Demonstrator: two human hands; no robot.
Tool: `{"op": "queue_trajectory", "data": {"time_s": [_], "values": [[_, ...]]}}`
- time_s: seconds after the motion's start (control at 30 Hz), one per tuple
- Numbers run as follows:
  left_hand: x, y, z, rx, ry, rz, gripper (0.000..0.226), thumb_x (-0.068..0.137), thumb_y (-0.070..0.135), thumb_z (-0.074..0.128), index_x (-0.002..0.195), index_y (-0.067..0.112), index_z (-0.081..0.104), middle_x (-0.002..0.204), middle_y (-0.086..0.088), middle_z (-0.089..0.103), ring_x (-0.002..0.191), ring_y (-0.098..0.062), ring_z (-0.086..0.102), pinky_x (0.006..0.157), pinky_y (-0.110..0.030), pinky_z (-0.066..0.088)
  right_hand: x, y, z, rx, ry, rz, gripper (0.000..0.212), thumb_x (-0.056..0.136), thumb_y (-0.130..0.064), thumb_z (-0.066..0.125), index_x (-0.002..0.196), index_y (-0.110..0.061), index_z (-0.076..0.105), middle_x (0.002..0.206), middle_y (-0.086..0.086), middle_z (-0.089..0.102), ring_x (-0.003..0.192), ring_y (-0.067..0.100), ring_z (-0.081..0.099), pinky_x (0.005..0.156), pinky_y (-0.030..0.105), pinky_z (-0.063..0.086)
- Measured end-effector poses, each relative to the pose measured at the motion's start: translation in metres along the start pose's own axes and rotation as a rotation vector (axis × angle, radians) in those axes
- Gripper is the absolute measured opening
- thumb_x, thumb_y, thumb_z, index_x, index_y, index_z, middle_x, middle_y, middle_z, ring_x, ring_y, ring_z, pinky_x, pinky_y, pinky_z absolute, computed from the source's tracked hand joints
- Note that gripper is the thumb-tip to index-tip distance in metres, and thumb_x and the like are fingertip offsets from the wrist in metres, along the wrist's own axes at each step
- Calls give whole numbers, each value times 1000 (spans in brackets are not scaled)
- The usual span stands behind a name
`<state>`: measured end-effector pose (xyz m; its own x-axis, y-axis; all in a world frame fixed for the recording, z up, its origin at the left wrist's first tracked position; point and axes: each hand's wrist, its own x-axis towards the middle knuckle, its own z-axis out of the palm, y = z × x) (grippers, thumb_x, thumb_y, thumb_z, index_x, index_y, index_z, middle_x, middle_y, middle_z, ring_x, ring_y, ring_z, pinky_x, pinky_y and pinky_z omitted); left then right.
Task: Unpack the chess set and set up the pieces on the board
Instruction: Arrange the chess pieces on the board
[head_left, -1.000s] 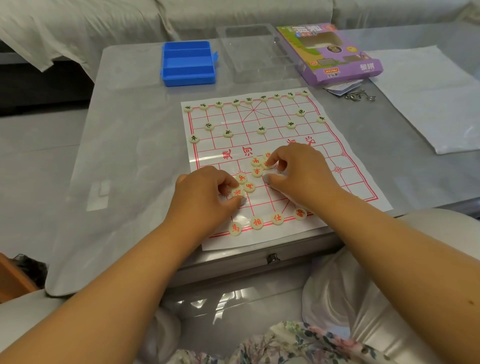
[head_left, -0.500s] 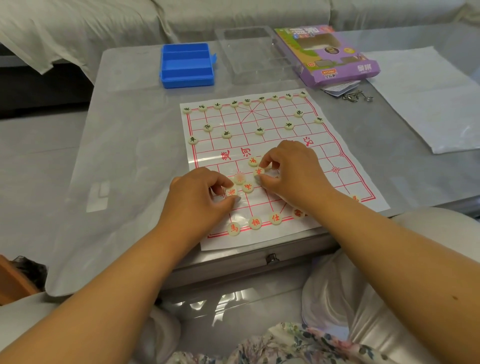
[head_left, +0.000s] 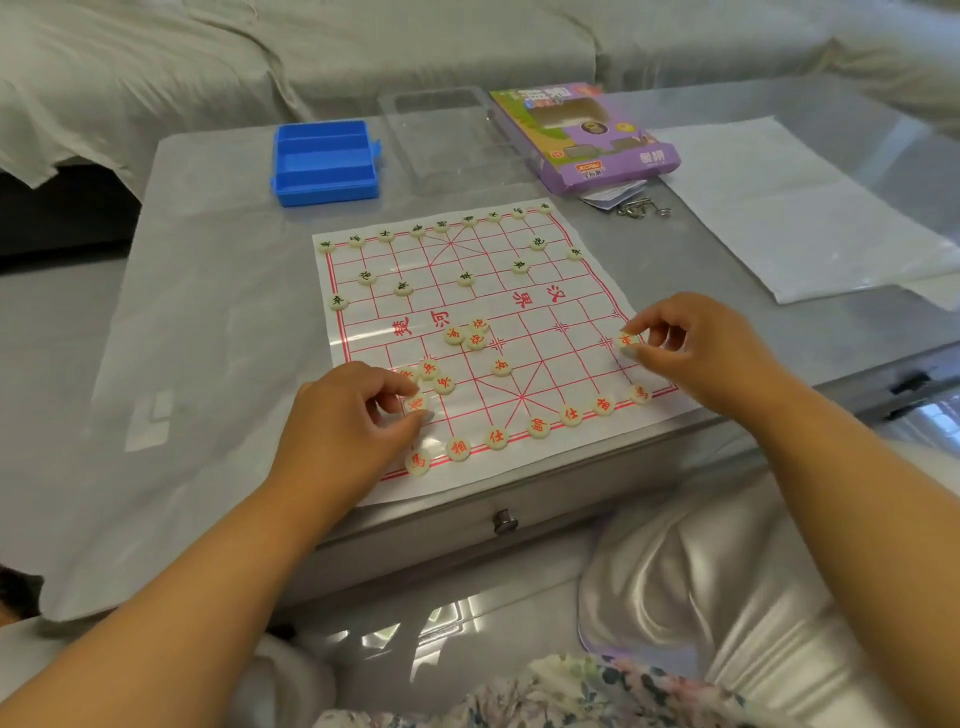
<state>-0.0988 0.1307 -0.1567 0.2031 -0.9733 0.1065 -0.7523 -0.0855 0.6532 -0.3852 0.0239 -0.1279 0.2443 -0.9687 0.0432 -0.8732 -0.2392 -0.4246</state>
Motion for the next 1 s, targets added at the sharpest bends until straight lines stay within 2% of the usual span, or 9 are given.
{"op": "queue_trajectory", "data": {"time_s": [0.2, 0.47, 0.67, 0.77, 1.0], "values": [[-6, 2, 1, -4, 20, -8, 26, 77, 36, 74, 100, 25, 69, 83, 18, 58, 71, -10, 56, 60, -11, 39, -21, 37, -11, -28, -54, 43, 15, 82, -32, 70, 96, -26, 69, 81, -7, 56, 72, 12, 52, 60, 24, 40], [-11, 4, -3, -19, 54, -40, 24, 79, 30, 74, 101, 24, 68, 82, 14, 59, 71, -11, 56, 57, -11, 39, -31, 41, -11, -36, -110, 70, 18, 82, -29, 70, 99, -24, 68, 83, -4, 56, 73, 13, 54, 68, 30, 47], [-15, 0, -8, -32, 61, -56, 23, 79, 29, 74, 100, 24, 68, 82, 12, 60, 71, -12, 56, 57, -12, 39, -31, 38, -11, -69, -102, 82, 24, 84, -29, 68, 107, -24, 66, 83, -6, 55, 72, 10, 51, 61, 20, 40], [-18, -1, -13, -54, 35, -61, 20, 79, 29, 74, 98, 25, 68, 82, 12, 61, 71, -12, 57, 57, -11, 40, -31, 36, -14, -80, -63, 73, 31, 83, -29, 69, 113, -24, 63, 80, -7, 55, 70, 11, 51, 59, 22, 41], [-27, -8, -27, -42, -43, -56, 20, 76, 28, 76, 95, 25, 70, 75, 10, 60, 67, -12, 56, 55, -12, 42, -27, 12, -13, -18, 84, 15, 30, 84, -32, 67, 111, -20, 62, 72, -3, 55, 64, 13, 50, 52, 22, 39]]}}
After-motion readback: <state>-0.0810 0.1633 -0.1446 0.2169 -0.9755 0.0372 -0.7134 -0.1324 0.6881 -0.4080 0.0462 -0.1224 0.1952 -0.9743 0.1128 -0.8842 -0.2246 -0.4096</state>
